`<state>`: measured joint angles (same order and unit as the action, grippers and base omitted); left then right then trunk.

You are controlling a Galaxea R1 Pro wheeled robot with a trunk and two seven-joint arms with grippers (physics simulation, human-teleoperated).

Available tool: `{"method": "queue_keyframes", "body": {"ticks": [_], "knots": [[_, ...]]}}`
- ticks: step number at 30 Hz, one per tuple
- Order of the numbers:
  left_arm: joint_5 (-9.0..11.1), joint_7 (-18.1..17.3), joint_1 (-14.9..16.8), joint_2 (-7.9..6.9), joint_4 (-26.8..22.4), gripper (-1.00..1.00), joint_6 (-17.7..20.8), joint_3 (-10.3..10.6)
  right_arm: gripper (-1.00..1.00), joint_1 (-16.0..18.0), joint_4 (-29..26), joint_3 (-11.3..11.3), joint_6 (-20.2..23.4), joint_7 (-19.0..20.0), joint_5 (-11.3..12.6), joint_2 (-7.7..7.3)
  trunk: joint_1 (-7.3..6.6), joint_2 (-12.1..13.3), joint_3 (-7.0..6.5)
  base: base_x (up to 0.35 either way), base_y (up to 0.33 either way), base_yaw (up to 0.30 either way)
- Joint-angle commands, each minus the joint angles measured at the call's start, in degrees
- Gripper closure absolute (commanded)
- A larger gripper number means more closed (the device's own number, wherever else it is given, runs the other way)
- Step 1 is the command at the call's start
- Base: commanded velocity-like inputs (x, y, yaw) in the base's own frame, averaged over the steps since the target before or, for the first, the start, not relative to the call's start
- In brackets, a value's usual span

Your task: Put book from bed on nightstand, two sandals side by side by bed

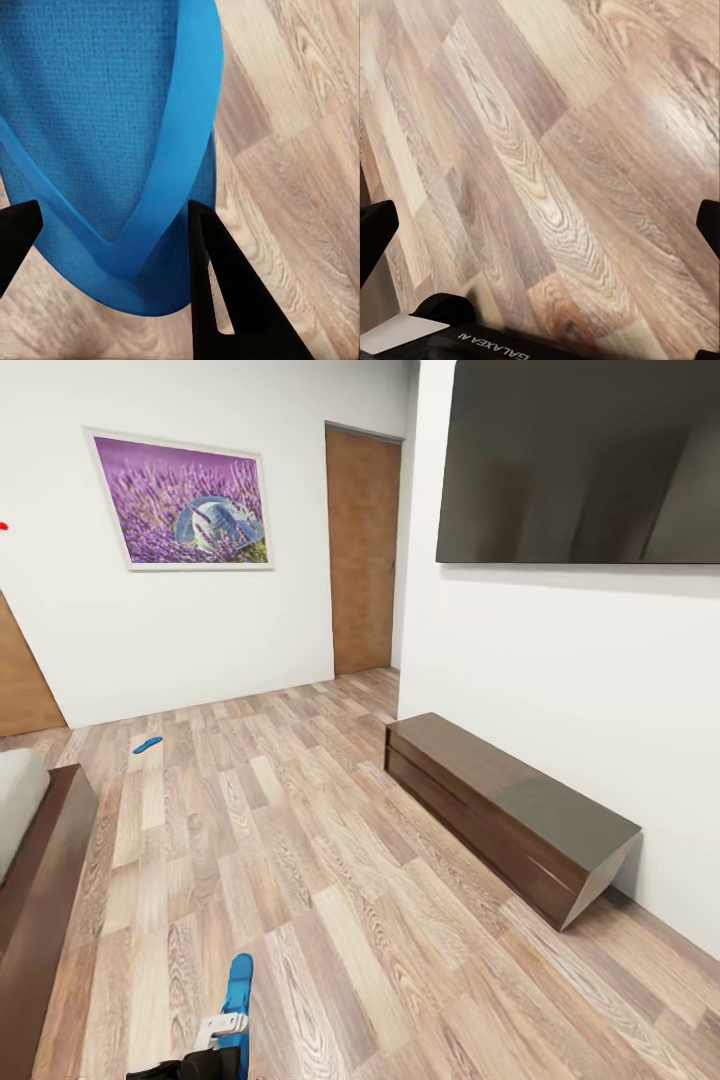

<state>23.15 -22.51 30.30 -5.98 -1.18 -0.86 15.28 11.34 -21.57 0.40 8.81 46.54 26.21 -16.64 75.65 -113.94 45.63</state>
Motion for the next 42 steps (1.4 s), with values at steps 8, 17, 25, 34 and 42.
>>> {"method": "queue_keyframes", "body": {"ticks": [8,17,25,34,42], "knots": [[0.5,-0.2,0.0,0.08,0.0,1.0,-0.1,0.5,-1.0,0.0,0.0,0.0,0.6,0.1,0.6,-0.02,-0.01,0.0,0.05,0.0,0.0,0.293],[0.5,-0.2,0.0,0.09,0.0,1.0,-0.1,0.5,-1.0,0.0,0.0,0.0,0.6,0.0,0.6,0.03,-0.01,0.0,0.05,0.0,0.0,0.293],[0.5,-0.1,-0.1,0.09,0.0,1.0,-0.1,0.5,-1.0,0.0,0.0,0.0,0.6,0.0,0.6,0.03,-0.01,0.0,0.05,0.0,0.0,0.246],[0.5,-0.1,-0.1,0.09,0.0,1.0,-0.1,0.5,-1.0,0.0,0.0,0.0,0.6,0.0,0.6,0.03,-0.01,0.0,0.05,0.0,0.0,0.134],[0.5,-0.2,-0.1,0.11,0.0,1.0,-0.1,0.5,-1.0,0.0,0.0,0.0,0.6,0.0,0.6,0.03,-0.01,0.0,0.05,0.0,0.0,0.265]]}}
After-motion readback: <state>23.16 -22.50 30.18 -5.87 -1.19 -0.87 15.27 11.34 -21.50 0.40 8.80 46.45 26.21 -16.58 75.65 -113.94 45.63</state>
